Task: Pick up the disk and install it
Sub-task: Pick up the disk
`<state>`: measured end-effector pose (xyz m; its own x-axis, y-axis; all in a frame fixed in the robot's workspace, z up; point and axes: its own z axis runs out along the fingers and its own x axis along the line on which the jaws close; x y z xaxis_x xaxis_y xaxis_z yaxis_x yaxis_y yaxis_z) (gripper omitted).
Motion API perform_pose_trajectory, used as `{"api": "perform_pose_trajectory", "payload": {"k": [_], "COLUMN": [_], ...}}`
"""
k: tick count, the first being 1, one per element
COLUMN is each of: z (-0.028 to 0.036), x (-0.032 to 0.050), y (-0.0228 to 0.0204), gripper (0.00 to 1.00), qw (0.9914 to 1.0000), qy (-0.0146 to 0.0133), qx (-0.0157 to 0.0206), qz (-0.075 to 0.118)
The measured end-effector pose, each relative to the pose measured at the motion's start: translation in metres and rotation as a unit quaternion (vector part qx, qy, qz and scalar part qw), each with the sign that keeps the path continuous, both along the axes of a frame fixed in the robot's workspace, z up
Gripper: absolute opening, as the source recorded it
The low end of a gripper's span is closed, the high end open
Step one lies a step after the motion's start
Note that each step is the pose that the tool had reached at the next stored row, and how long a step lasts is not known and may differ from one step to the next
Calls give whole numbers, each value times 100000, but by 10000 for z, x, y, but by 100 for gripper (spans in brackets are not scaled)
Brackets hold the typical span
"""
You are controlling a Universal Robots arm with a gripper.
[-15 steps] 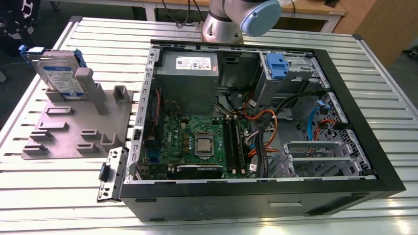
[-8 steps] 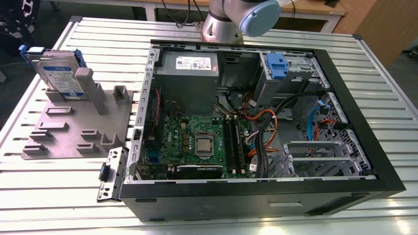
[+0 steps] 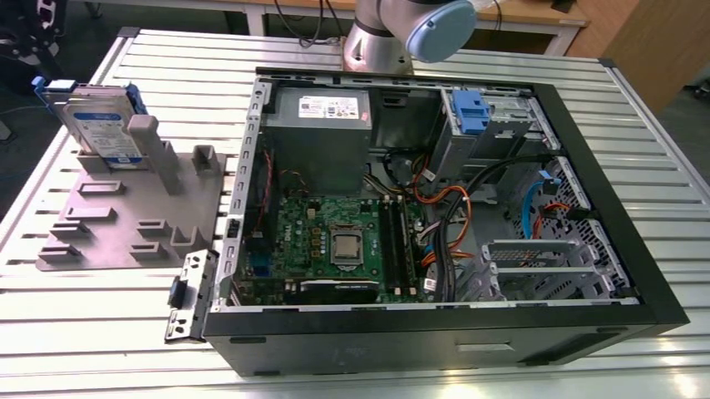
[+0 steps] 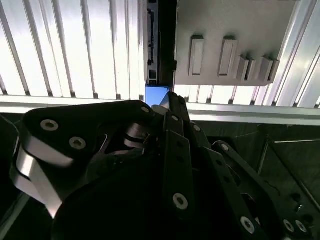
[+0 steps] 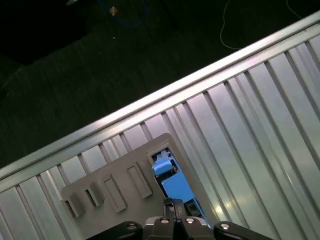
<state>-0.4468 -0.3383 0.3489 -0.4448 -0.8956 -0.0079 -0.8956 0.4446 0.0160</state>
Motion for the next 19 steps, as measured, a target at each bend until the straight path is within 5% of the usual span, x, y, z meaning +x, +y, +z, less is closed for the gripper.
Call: {"api": "perform_pose_trajectory", "payload": {"k": [4, 9, 12, 19], "z": [-10, -22, -24, -24], "x": [0, 0, 0, 0], "y": [0, 0, 0, 0], "gripper": [11, 11, 11, 11], "qw": [99935, 99695, 99629, 99623], "qy": [-1, 9, 0, -7], "qx": [1, -3, 0, 2], "qz": [3598, 7799, 8603, 8677]}}
